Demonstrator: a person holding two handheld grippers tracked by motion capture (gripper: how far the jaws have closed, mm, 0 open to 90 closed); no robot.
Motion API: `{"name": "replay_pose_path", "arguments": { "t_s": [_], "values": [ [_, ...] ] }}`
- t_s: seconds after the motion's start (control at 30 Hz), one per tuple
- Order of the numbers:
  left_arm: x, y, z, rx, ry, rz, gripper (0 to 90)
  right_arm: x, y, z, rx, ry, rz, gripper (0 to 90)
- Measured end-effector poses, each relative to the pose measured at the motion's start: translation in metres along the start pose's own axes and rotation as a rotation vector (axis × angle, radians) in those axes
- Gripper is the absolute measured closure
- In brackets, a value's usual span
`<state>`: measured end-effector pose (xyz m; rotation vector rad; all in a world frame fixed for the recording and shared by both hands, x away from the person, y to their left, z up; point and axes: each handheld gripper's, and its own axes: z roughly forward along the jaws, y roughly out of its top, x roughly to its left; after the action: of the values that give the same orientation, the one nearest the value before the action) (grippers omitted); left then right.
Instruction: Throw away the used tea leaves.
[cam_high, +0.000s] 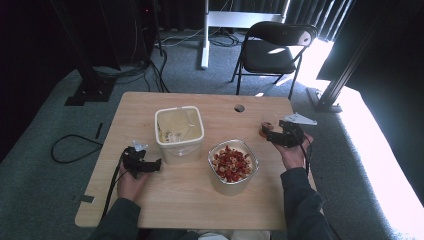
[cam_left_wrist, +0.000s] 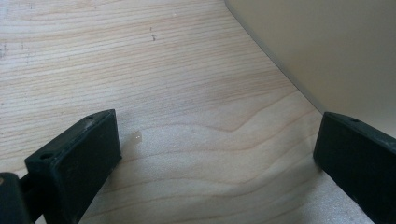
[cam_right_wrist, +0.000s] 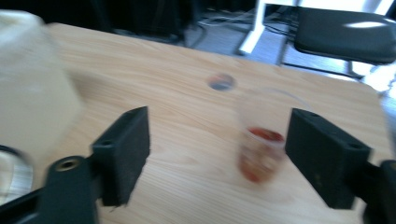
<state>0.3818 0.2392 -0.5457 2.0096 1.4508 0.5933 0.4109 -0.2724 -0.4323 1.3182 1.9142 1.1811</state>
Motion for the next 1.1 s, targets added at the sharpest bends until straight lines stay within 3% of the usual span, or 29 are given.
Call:
{"name": "replay_pose_path", "arguments": {
  "t_s": [0.17,0.43,0.5,0.57,0.73,0.87,1.1],
  "values": [
    [0.0,0.0,0.0,0.0,0.0,0.0,1.2,-0.018,-0.019,0.01,0.027,-0.055,0.026,16.5],
    [0.0,0.0,0.0,0.0,0.0,-0.001,1.2,-0.028,-0.036,0.035,0.038,-0.062,0.035,17.1],
    [0.0,0.0,0.0,-0.001,0.0,-0.001,1.2,-0.031,-0.038,0.045,0.045,-0.084,0.033,18.1],
    [0.0,0.0,0.0,-0.001,0.0,-0.001,1.2,-0.035,-0.04,0.054,0.057,-0.061,0.052,19.3],
    [0.0,0.0,0.0,0.0,0.0,-0.001,1.2,-0.04,-0.042,0.073,0.061,-0.067,0.063,19.6],
    [0.0,0.0,0.0,0.0,0.0,-0.001,1.2,-0.046,-0.043,0.084,0.038,-0.074,0.095,19.1],
    [0.0,0.0,0.0,0.0,-0.001,0.0,1.2,-0.052,-0.038,0.099,0.019,-0.07,0.096,23.5]
  ]
}}
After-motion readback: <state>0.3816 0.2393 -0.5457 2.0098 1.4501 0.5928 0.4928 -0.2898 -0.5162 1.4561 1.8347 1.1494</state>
